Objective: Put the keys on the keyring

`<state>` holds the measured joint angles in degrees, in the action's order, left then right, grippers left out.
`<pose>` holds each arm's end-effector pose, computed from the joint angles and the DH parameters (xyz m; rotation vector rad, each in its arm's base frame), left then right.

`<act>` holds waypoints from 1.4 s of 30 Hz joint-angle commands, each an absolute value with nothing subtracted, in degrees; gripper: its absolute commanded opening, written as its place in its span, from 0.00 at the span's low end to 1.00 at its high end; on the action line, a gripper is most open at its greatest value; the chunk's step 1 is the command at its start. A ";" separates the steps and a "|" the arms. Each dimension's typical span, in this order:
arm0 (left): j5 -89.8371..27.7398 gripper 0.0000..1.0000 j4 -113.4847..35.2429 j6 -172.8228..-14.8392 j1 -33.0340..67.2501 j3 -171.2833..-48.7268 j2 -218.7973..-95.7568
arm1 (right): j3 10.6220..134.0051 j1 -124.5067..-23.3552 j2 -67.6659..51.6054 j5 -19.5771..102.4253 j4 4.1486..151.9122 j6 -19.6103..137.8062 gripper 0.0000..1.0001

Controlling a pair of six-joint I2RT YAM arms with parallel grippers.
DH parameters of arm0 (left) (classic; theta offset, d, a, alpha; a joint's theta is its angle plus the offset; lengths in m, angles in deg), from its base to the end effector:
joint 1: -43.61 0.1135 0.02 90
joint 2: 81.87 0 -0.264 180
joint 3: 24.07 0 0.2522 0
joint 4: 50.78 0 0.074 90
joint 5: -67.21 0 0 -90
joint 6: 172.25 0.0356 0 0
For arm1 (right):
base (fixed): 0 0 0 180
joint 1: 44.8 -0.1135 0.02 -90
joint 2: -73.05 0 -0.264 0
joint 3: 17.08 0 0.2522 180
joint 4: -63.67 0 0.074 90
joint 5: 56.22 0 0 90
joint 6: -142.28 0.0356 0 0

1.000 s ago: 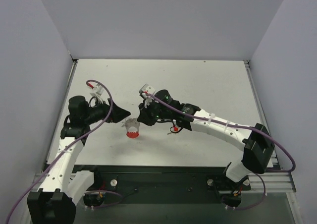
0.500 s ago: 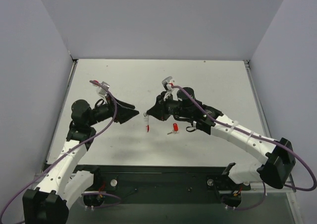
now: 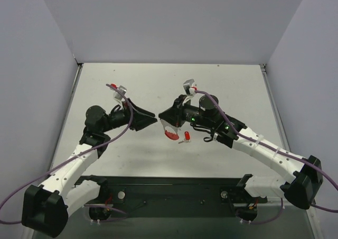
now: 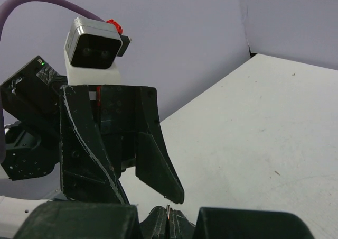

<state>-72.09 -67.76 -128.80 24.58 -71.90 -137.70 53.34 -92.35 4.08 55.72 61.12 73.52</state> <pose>0.1968 -0.0964 0.3120 0.4173 1.6159 -1.4991 0.1820 0.2186 0.3738 -0.6905 1.4877 1.2296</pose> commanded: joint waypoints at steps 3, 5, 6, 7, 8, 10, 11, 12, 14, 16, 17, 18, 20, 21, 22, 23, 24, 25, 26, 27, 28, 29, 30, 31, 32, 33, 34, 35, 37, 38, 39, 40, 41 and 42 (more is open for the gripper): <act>-70.43 0.54 -68.14 -126.38 21.64 -75.98 -139.96 | 53.02 -91.74 6.52 55.49 55.73 74.26 0.00; -70.07 0.51 -67.95 -126.02 21.11 -76.07 -140.32 | 53.02 -91.74 6.69 55.41 55.81 74.34 0.00; -69.99 0.49 -68.39 -126.11 21.11 -76.07 -140.41 | 53.02 -91.74 6.69 55.40 55.81 74.26 0.00; -69.90 0.43 -69.18 -126.37 20.85 -76.16 -140.49 | 53.02 -91.82 6.61 55.40 55.81 74.26 0.00; -69.81 0.37 -69.53 -126.46 20.76 -76.16 -140.76 | 53.02 -91.83 6.61 55.49 55.81 74.17 0.00; -69.81 0.20 -69.97 -126.55 20.58 -76.51 -140.93 | 52.93 -91.82 6.60 55.40 55.81 74.17 0.00; -69.90 0.15 -70.15 -126.55 20.49 -76.51 -141.11 | 52.67 -91.74 6.69 55.49 55.81 74.34 0.00; -69.81 0.10 -70.33 -126.55 20.32 -76.68 -141.20 | 52.58 -91.74 6.69 55.58 55.64 74.34 0.00; -69.90 0.00 -70.59 -126.64 20.05 -77.03 -141.63 | 52.40 -91.74 6.87 55.41 55.46 74.43 0.00; -69.90 0.00 -71.03 -126.20 19.79 -77.21 -141.64 | 52.49 -91.74 6.78 55.49 55.64 74.52 0.00; -69.81 0.00 -71.03 -125.94 19.70 -77.21 -141.29 | 52.14 -91.65 7.04 55.41 55.64 74.52 0.00; -69.90 0.00 -70.77 -125.50 19.70 -77.30 -141.02 | 51.88 -91.39 7.31 56.27 55.12 74.52 0.18; -69.55 0.00 -67.01 -122.43 19.70 -78.35 -139.97 | 50.83 -90.95 8.88 56.28 54.41 74.43 0.40; -69.46 0.00 -65.07 -121.03 19.70 -78.96 -139.53 | 49.51 -90.34 9.67 55.94 53.45 74.43 0.57; -69.28 0.00 -61.49 -118.23 19.53 -79.93 -139.09 | 48.98 -89.90 10.55 55.50 53.09 74.26 0.63; -68.93 0.00 -59.54 -116.72 19.53 -80.54 -138.04 | 48.54 -89.54 12.13 55.41 52.92 74.00 0.67; -68.76 0.00 -57.60 -115.14 19.44 -81.16 -137.60 | 47.93 -89.19 12.93 55.40 52.91 73.73 0.74; -68.58 0.00 -53.93 -112.16 19.26 -81.78 -137.16 | 47.75 -88.14 13.54 55.40 52.91 73.64 0.76; -68.40 0.00 -52.15 -110.66 19.17 -82.91 -136.28 | 47.57 -87.70 14.59 55.75 53.26 73.73 0.77; -68.32 0.00 -49.09 -109.25 19.09 -83.36 -135.75 | 47.66 -87.17 14.95 56.28 53.35 73.38 0.79; -68.31 0.00 -47.58 -106.80 19.00 -83.97 -135.40 | 47.74 -86.30 15.22 57.68 53.53 73.46 0.79; -68.49 0.00 -46.26 -105.55 18.74 -84.85 -134.70 | 47.92 -85.85 15.39 58.91 53.53 73.29 0.79; -68.58 0.00 -44.33 -104.50 18.56 -85.29 -134.43 | 48.18 -85.67 15.22 60.31 53.53 72.85 0.79; -68.67 0.00 -43.53 -102.49 18.38 -85.56 -133.65 | 48.88 -85.24 15.04 64.15 53.53 72.41 0.79; -69.36 0.00 -43.17 -101.68 17.95 -85.73 -133.20 | 49.32 -85.23 14.52 66.37 53.53 71.89 0.76; -69.80 0.00 -43.08 -100.02 17.77 -85.74 -132.68 | 49.76 -85.23 14.17 69.09 53.53 70.75 0.75; -69.98 0.00 -43.17 -99.40 17.42 -85.65 -131.63 | 50.90 -85.23 13.21 71.55 53.62 70.31 0.73; -70.33 0.00 -43.34 -98.78 16.98 -85.56 -130.92 | 51.86 -85.23 12.59 75.75 54.57 69.95 0.70; -70.07 0.00 -45.80 -98.08 16.54 -84.34 -128.82 | 53.36 -85.32 11.53 79.12 56.07 68.99 0.65; -69.72 0.00 -47.11 -98.25 16.45 -83.72 -128.20 | 54.24 -85.32 10.74 81.74 56.43 69.07 0.62; -69.37 0.00 -50.17 -98.94 16.19 -82.15 -127.49 | 54.33 -85.32 10.65 82.55 56.08 69.33 0.61; -68.85 0.00 -51.68 -99.30 16.19 -81.52 -126.18 | 54.34 -85.32 10.65 83.35 55.64 70.03 0.60; -68.58 0.00 -53.00 -99.74 16.10 -80.91 -125.73 | 54.07 -85.41 10.74 83.88 54.42 70.47 0.58; -68.14 0.00 -54.93 -100.52 16.01 -80.12 -125.47 | 53.90 -85.41 10.82 84.66 53.71 71.09 0.57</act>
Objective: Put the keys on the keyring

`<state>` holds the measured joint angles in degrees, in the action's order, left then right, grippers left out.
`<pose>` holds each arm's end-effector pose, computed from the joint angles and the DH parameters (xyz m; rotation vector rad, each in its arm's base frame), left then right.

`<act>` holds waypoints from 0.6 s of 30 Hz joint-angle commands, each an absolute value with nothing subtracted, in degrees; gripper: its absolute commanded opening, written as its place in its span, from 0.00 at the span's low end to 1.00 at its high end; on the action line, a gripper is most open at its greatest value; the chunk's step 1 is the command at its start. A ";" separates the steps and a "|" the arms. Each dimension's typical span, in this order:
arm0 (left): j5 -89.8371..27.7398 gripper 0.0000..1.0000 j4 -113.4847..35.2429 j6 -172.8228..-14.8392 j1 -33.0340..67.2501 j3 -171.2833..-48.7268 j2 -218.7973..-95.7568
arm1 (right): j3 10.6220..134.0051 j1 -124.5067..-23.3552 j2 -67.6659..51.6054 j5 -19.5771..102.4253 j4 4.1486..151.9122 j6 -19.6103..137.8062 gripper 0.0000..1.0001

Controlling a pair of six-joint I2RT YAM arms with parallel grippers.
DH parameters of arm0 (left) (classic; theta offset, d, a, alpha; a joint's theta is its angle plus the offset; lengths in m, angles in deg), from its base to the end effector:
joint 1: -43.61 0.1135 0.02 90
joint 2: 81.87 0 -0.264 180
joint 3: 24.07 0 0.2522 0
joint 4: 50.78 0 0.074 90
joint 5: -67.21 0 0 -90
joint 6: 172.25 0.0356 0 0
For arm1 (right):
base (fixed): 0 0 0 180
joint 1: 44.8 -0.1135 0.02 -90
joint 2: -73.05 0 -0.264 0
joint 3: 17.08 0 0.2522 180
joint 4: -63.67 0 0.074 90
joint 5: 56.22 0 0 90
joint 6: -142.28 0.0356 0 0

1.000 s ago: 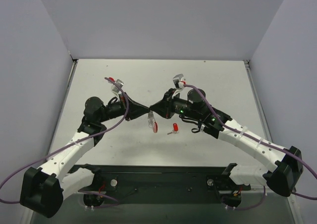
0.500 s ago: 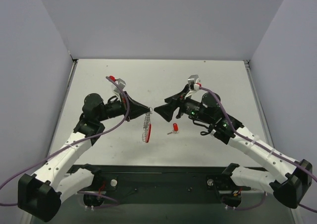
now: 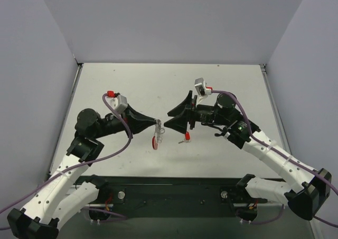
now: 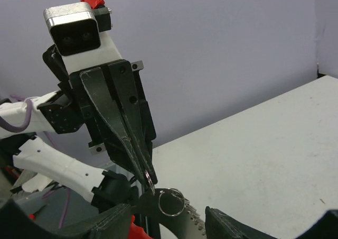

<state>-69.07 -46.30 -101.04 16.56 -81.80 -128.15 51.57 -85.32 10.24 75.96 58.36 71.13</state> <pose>0.1509 -0.1060 0.3663 0.8045 1.3990 -1.2114 0.1736 0.1798 0.3934 -0.9244 1.2739 1.3358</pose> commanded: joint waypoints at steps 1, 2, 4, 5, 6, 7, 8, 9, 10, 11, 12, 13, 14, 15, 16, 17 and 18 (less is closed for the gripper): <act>-67.88 0.00 -55.47 -100.71 15.92 -80.02 -125.20 | 53.98 -85.50 10.82 85.02 53.27 71.70 0.56; -67.88 0.00 -55.65 -100.97 15.83 -80.02 -125.38 | 54.07 -85.50 10.74 85.20 52.57 72.23 0.54; -68.40 0.00 -56.53 -101.50 15.49 -80.28 -126.16 | 54.07 -85.59 10.47 85.99 51.60 72.85 0.52; -68.40 0.00 -56.70 -101.76 15.22 -80.37 -126.43 | 53.99 -85.59 10.30 86.16 50.29 73.81 0.52; -68.49 0.00 -57.49 -102.11 15.04 -80.37 -126.78 | 53.81 -85.67 10.21 86.34 49.67 74.25 0.51; -68.58 0.00 -57.76 -102.29 14.70 -80.46 -127.13 | 53.72 -85.67 10.03 86.69 49.05 74.69 0.51; -68.67 0.00 -58.02 -102.29 14.43 -80.55 -127.40 | 53.72 -85.76 9.86 86.78 48.18 75.04 0.50; -68.67 0.00 -58.55 -102.38 14.34 -80.55 -127.40 | 53.72 -85.85 9.68 86.96 47.73 75.66 0.50; -68.49 0.00 -58.72 -102.47 14.25 -80.55 -127.49 | 53.98 -86.11 9.33 87.13 47.64 75.84 0.49; -68.49 0.00 -59.16 -102.55 13.90 -80.55 -127.57 | 53.98 -86.20 9.24 87.13 47.03 75.93 0.48; -68.49 0.00 -59.86 -102.90 13.81 -80.55 -127.66 | 53.98 -86.29 9.07 87.05 46.76 76.45 0.47; -68.40 0.00 -60.22 -103.08 13.73 -80.55 -127.84 | 54.07 -86.55 8.63 87.04 46.59 76.63 0.46; -68.49 0.00 -60.66 -103.26 13.46 -80.46 -128.01 | 54.16 -86.64 8.45 87.13 46.24 76.72 0.43; -68.49 0.00 -61.36 -103.61 13.37 -80.38 -128.01 | 54.25 -86.81 8.19 87.22 46.23 76.80 0.42; -68.40 0.00 -61.80 -103.87 13.29 -80.20 -128.19 | 54.16 -86.82 7.84 87.31 46.06 77.15 0.41; -68.49 0.00 -62.59 -104.39 13.20 -79.94 -128.19 | 53.99 -86.82 7.66 87.40 45.19 77.33 0.41; -68.58 0.00 -64.94 -105.79 13.02 -79.24 -128.28 | 53.81 -86.90 7.66 87.31 44.74 77.59 0.41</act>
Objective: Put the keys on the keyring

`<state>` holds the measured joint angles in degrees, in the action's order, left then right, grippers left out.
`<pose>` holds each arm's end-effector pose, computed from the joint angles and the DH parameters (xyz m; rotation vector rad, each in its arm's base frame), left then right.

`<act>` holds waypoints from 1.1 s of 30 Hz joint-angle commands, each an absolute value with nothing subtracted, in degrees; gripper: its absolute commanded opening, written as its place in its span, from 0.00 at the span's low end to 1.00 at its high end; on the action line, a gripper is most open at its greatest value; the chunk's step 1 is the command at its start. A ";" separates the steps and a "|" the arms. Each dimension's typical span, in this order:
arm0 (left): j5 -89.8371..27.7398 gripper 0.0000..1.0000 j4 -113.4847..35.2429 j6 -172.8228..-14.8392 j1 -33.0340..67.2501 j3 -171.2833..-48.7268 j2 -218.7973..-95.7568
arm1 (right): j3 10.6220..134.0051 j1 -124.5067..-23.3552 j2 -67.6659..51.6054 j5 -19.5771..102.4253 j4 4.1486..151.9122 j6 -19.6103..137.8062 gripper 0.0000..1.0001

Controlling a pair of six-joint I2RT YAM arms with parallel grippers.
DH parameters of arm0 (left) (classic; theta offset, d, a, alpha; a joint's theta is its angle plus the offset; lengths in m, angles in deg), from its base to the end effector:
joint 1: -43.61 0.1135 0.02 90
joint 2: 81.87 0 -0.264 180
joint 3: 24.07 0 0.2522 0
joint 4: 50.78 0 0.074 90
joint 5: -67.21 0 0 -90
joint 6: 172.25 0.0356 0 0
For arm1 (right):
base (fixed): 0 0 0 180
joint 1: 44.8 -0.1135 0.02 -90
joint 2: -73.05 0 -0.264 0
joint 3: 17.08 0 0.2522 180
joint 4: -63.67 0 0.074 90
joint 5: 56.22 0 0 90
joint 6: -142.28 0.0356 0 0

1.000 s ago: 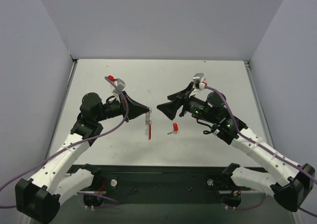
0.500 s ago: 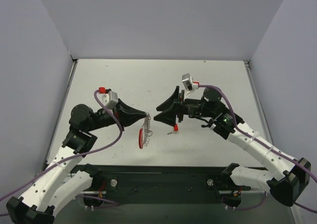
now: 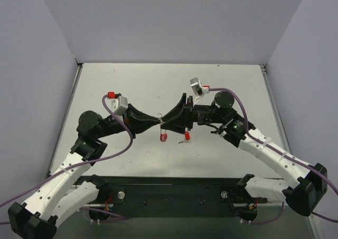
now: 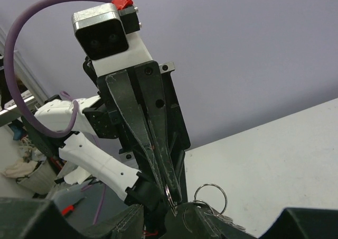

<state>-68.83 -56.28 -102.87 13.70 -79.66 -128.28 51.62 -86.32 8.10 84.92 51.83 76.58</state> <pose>0.1454 -0.1132 0.3700 0.8357 1.2636 -1.2439 0.1708 0.1882 0.3951 -1.0370 1.2001 1.4993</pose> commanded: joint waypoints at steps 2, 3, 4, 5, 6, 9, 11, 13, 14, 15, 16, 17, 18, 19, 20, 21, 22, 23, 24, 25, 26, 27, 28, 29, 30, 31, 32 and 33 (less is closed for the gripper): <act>-69.37 0.00 -66.80 -106.77 12.76 -78.88 -128.71 | 53.46 -86.90 7.48 87.22 43.26 78.65 0.40; -69.37 0.00 -66.99 -106.95 12.50 -78.88 -128.89 | 53.46 -86.90 7.40 87.31 42.90 79.00 0.38; -69.28 0.00 -66.81 -106.86 12.32 -78.97 -128.98 | 53.46 -86.99 7.40 87.31 42.46 79.44 0.34; -69.37 0.00 -66.73 -106.77 12.23 -78.97 -129.07 | 53.46 -86.99 7.40 87.31 42.28 79.70 0.26; -69.20 0.00 -66.46 -106.60 12.06 -78.97 -128.89 | 53.46 -86.99 7.40 87.31 42.10 79.88 0.21; -69.37 0.00 -65.59 -105.99 11.88 -78.97 -128.72 | 53.63 -86.99 7.40 86.96 41.75 80.76 0.06; -69.37 0.00 -64.62 -105.46 11.79 -79.23 -128.45 | 54.07 -86.99 7.05 87.31 42.10 81.11 0.00; -69.11 0.00 -61.73 -103.70 11.79 -79.67 -128.02 | 54.95 -86.99 6.69 87.66 43.94 80.68 0.00; -68.93 0.00 -60.41 -102.91 11.79 -80.37 -127.75 | 55.12 -86.99 6.69 87.66 44.73 80.24 0.00; -68.76 0.00 -56.92 -101.17 11.79 -80.98 -127.58 | 55.30 -86.99 6.69 87.66 45.70 78.75 0.00; -68.49 0.00 -54.62 -100.10 11.79 -81.60 -127.49 | 55.82 -86.90 6.78 87.75 48.23 77.87 0.00; -68.14 0.00 -52.33 -99.22 11.79 -83.35 -127.49 | 56.18 -86.90 6.78 87.66 49.91 76.64 0.00; -67.96 0.00 -47.61 -97.13 11.79 -84.23 -127.57 | 56.62 -86.90 6.96 87.75 51.84 75.32 0.00; -67.44 0.00 -45.65 -96.32 11.79 -85.03 -127.66 | 57.49 -86.90 7.04 87.66 55.25 72.96 0.00; -67.61 0.00 -44.24 -95.79 11.79 -85.56 -127.75 | 57.85 -86.82 7.13 87.83 56.50 72.07 0.00; -67.79 0.00 -42.48 -95.09 11.79 -86.17 -127.75 | 58.20 -86.82 7.22 87.84 57.82 71.10 0.00; -68.05 0.01 -42.03 -95.00 11.79 -86.26 -127.75 | 58.64 -86.82 7.31 88.01 59.92 69.44 0.00; -68.40 0.08 -41.68 -94.91 11.79 -86.52 -127.84 | 59.43 -86.82 7.22 88.27 61.16 68.64 0.00; -68.58 0.12 -40.81 -94.47 11.79 -86.88 -127.84 | 59.96 -86.90 7.22 88.36 62.48 67.50 0.00; -68.75 0.17 -40.19 -94.29 11.79 -87.23 -128.10 | 60.48 -86.82 7.05 88.45 65.63 65.23 0.00; -68.84 0.22 -39.57 -93.94 11.79 -87.67 -128.19 | 61.79 -86.82 6.96 88.36 67.31 64.07 0.00; -68.76 0.22 -38.00 -93.16 11.88 -88.02 -128.28 | 62.33 -86.82 6.87 88.71 68.81 63.10 0.00; -68.93 0.22 -37.46 -92.89 11.79 -88.72 -128.45 | 62.94 -86.82 6.43 89.06 71.87 62.14 0.00; -69.02 0.24 -37.11 -92.63 11.79 -88.99 -128.63 | 64.17 -86.82 6.26 89.41 73.20 60.30 0.00; -69.28 0.27 -35.10 -92.19 11.79 -89.25 -128.72 | 64.53 -86.82 6.08 89.50 74.17 59.76 0.00; -69.72 0.30 -34.65 -92.01 11.79 -89.77 -128.89 | 64.79 -86.82 5.99 89.59 75.49 59.23 0.00; -69.81 0.34 -33.77 -91.75 11.79 -90.04 -128.98 | 64.88 -86.90 6.08 89.51 75.76 58.70 0.00; -69.98 0.39 -33.33 -91.40 11.79 -90.22 -129.07 | 64.88 -86.90 6.16 89.33 75.94 58.44 0.00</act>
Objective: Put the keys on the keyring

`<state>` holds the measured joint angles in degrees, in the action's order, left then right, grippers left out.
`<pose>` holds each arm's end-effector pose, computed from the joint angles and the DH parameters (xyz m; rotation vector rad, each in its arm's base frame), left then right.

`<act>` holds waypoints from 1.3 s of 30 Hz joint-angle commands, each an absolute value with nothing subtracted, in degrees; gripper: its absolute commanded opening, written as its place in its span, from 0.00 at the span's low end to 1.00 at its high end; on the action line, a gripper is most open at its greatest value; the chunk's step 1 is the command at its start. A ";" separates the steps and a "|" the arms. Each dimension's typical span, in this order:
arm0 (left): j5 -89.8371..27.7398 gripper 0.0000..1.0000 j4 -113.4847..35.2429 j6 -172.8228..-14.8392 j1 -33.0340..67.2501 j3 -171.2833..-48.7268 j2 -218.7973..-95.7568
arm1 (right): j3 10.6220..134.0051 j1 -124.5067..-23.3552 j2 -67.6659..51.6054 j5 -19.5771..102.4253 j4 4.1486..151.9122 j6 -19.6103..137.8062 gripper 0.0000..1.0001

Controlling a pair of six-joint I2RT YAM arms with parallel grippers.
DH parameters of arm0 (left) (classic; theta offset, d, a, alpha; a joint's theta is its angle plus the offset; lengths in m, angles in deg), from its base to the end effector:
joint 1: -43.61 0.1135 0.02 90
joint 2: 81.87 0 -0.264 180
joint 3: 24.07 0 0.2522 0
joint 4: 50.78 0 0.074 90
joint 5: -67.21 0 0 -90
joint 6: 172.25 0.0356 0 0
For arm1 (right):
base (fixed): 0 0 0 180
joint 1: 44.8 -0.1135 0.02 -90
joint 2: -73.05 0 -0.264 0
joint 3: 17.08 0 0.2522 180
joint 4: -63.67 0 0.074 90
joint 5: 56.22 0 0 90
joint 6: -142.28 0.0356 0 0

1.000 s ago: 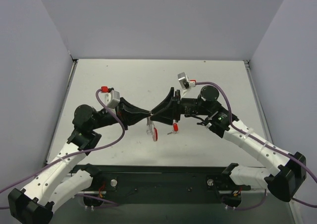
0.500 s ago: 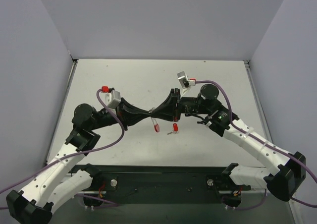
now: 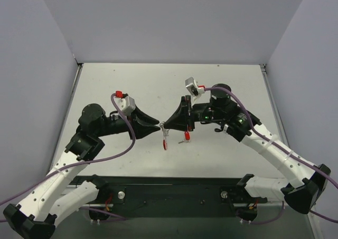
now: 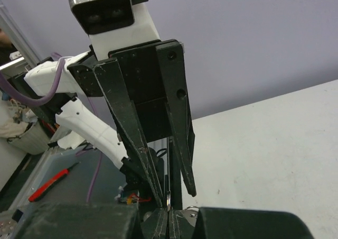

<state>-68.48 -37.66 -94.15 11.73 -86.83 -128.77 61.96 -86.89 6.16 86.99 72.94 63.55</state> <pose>0.1402 -0.1172 0.3799 0.9284 1.3851 -1.1927 0.1724 0.1942 0.4142 -1.1835 1.2609 1.4072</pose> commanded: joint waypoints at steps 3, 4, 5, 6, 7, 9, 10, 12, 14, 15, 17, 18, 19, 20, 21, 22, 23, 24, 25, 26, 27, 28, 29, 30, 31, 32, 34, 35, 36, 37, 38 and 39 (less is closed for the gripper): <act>-70.07 0.50 -33.06 -91.30 11.79 -90.31 -128.98 | 65.41 -86.82 6.17 89.42 77.08 57.39 0.00; -70.16 0.53 -32.98 -91.30 11.79 -90.22 -128.89 | 65.58 -86.90 5.99 89.42 77.26 57.03 0.00; -70.25 0.55 -33.06 -91.30 11.79 -90.39 -128.81 | 65.85 -86.90 5.90 89.24 79.26 56.51 0.00; -70.34 0.58 -32.89 -91.22 11.79 -90.39 -128.80 | 66.20 -86.90 5.73 89.07 80.24 55.37 0.00; -70.42 0.62 -32.89 -91.13 11.79 -90.66 -128.80 | 66.81 -86.90 5.47 88.81 81.90 54.84 0.00; -70.95 0.64 -32.27 -90.87 11.79 -91.36 -129.15 | 67.43 -86.90 5.20 88.54 83.84 53.61 0.00; -71.21 0.64 -31.92 -90.69 11.79 -91.71 -129.85 | 67.95 -86.99 5.11 88.45 84.90 52.99 0.00; -72.09 0.64 -29.99 -90.08 11.79 -93.46 -130.91 | 68.48 -86.99 4.85 88.28 86.04 52.81 0.00; -73.06 0.64 -27.72 -89.46 11.70 -94.69 -132.84 | 69.01 -87.25 4.67 88.19 87.19 51.32 0.00; -73.84 0.64 -27.27 -89.20 11.62 -95.48 -133.37 | 69.10 -87.34 4.58 88.19 87.45 51.23 0.00; -74.11 0.63 -26.39 -88.84 11.35 -96.02 -134.43 | 69.45 -87.61 4.41 87.93 88.24 50.70 0.00; -74.20 0.63 -26.30 -88.58 11.09 -96.28 -134.60 | 69.45 -87.69 4.23 87.84 88.33 50.70 0.00; -74.29 0.63 -26.12 -88.41 10.91 -96.72 -135.04 | 69.45 -87.78 4.32 87.84 88.42 50.61 0.00; -74.29 0.60 -25.86 -88.32 10.83 -96.81 -135.39 | 69.54 -87.87 4.32 87.75 88.51 50.61 0.00; -74.64 0.59 -25.68 -88.14 10.65 -97.07 -135.57 | 69.54 -87.96 4.32 87.75 88.51 50.61 0.00; -74.90 0.58 -25.59 -88.05 10.47 -97.34 -136.09 | 69.54 -87.96 4.23 87.75 88.51 50.61 0.00; -74.99 0.58 -25.33 -87.97 10.30 -97.51 -136.45 | 69.54 -88.05 4.32 87.66 88.42 50.53 0.00; -75.43 0.57 -25.24 -87.88 10.04 -97.60 -136.71 | 69.63 -88.13 4.32 87.49 88.42 50.53 0.00; -75.43 0.57 -25.15 -87.79 9.51 -97.69 -137.24 | 69.63 -88.22 4.23 87.31 88.42 50.53 0.00; -75.43 0.57 -25.15 -87.79 9.24 -97.78 -137.42 | 69.63 -88.22 4.23 87.13 88.51 50.53 0.00; -75.43 0.57 -24.98 -87.61 8.98 -97.86 -137.68 | 69.63 -88.31 4.23 87.05 88.42 50.53 0.00; -75.43 0.54 -24.89 -87.61 8.80 -97.95 -138.03 | 69.54 -88.31 4.32 86.96 88.42 50.53 0.00; -75.43 0.54 -24.28 -87.53 8.54 -98.21 -138.29 | 69.54 -88.31 4.32 86.96 88.51 50.53 0.00; -75.35 0.53 -23.84 -86.92 8.37 -98.39 -138.56 | 69.54 -88.31 4.41 86.87 88.42 50.53 0.00; -75.35 0.47 -23.57 -86.74 8.28 -98.48 -139.08 | 69.37 -88.31 4.41 86.70 88.42 50.53 0.00; -75.35 0.43 -23.13 -86.73 8.19 -98.65 -139.26 | 69.28 -88.31 4.58 86.78 88.42 50.53 0.00; -75.35 0.35 -23.04 -86.56 8.19 -98.74 -139.61 | 69.28 -88.31 4.93 86.61 88.16 50.61 0.00; -75.43 0.33 -22.87 -86.38 8.10 -98.74 -139.62 | 69.10 -88.31 4.94 86.34 87.98 50.61 0.00; -75.43 0.31 -22.69 -86.30 8.10 -98.83 -139.70 | 69.01 -88.31 5.28 86.25 87.55 50.70 0.00; -75.43 0.29 -22.60 -86.21 8.10 -98.92 -139.70 | 68.93 -88.31 5.37 86.17 87.46 50.96 0.00; -75.43 0.18 -22.78 -86.21 8.01 -98.92 -139.70 | 68.84 -88.31 5.46 86.25 87.28 50.96 0.00; -75.35 0.09 -22.69 -86.21 7.92 -98.92 -139.79 | 68.84 -88.31 5.38 86.34 87.10 51.05 0.00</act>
<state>-74.71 -22.84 -87.35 8.28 -96.01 -139.74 67.09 -87.98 4.10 84.98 89.90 51.57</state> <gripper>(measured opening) 0.221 0.038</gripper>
